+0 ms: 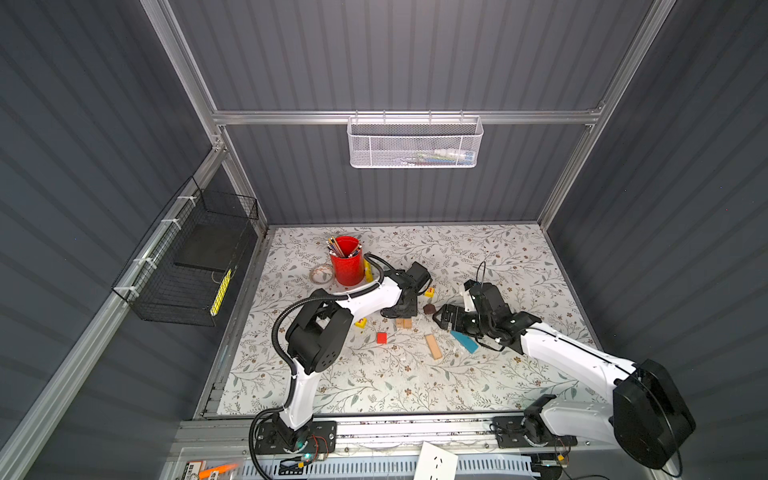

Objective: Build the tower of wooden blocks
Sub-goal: 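Lower block 14 upright against block 31 and open the left gripper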

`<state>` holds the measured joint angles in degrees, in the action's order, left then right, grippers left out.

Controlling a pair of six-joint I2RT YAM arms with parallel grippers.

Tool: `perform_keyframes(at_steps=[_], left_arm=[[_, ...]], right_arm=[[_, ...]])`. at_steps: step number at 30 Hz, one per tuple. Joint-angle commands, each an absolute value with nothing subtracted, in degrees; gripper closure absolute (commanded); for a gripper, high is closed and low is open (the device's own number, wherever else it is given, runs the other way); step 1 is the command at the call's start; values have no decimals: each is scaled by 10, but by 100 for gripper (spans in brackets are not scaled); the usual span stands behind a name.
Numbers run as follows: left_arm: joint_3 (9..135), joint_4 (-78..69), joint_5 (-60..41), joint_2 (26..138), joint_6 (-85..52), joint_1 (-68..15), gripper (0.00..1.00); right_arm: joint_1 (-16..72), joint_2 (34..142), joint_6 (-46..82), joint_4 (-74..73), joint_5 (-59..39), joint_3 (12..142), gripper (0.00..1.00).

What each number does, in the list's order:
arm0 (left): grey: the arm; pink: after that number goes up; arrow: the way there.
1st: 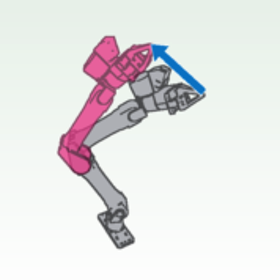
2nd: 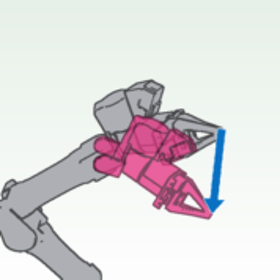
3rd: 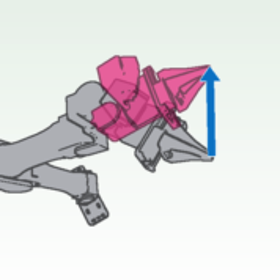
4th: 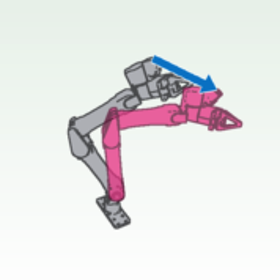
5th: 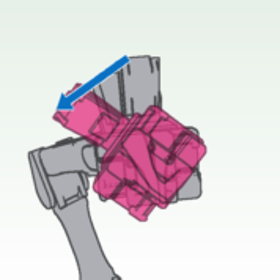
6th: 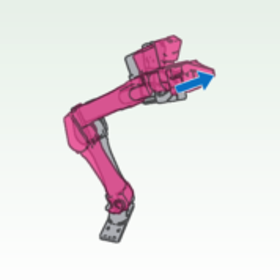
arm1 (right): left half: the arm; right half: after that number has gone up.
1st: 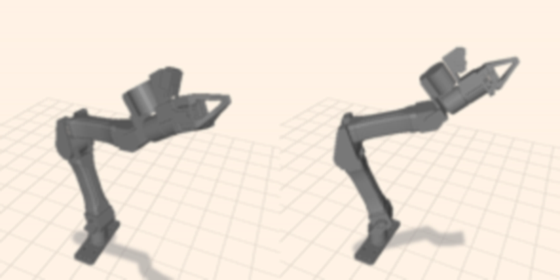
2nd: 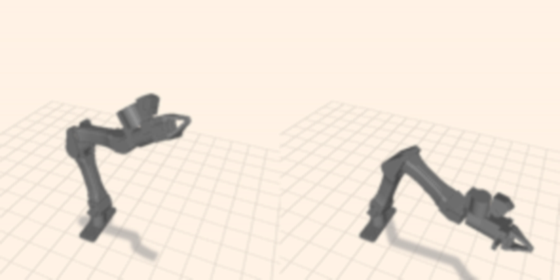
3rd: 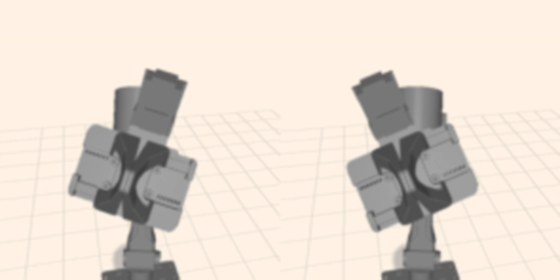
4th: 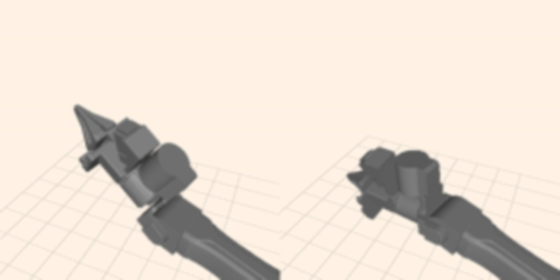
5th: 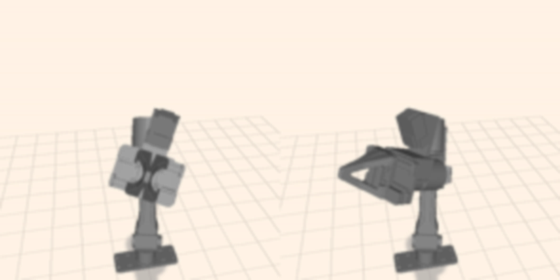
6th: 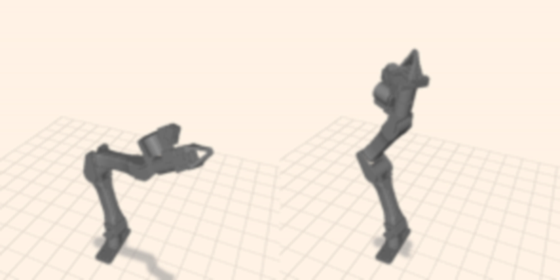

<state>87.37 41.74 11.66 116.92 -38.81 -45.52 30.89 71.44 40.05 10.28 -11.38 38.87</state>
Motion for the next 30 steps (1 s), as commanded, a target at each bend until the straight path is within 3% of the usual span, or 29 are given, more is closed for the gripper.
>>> perform_keyframes(at_steps=[1, 30], left_arm=[[876, 409, 101, 1180, -398, -451, 74], [864, 426, 116, 1172, -414, -450, 71]], right_arm=[[307, 711, 398, 101, -112, 378, 1], [306, 707, 402, 91, -112, 366, 1]])
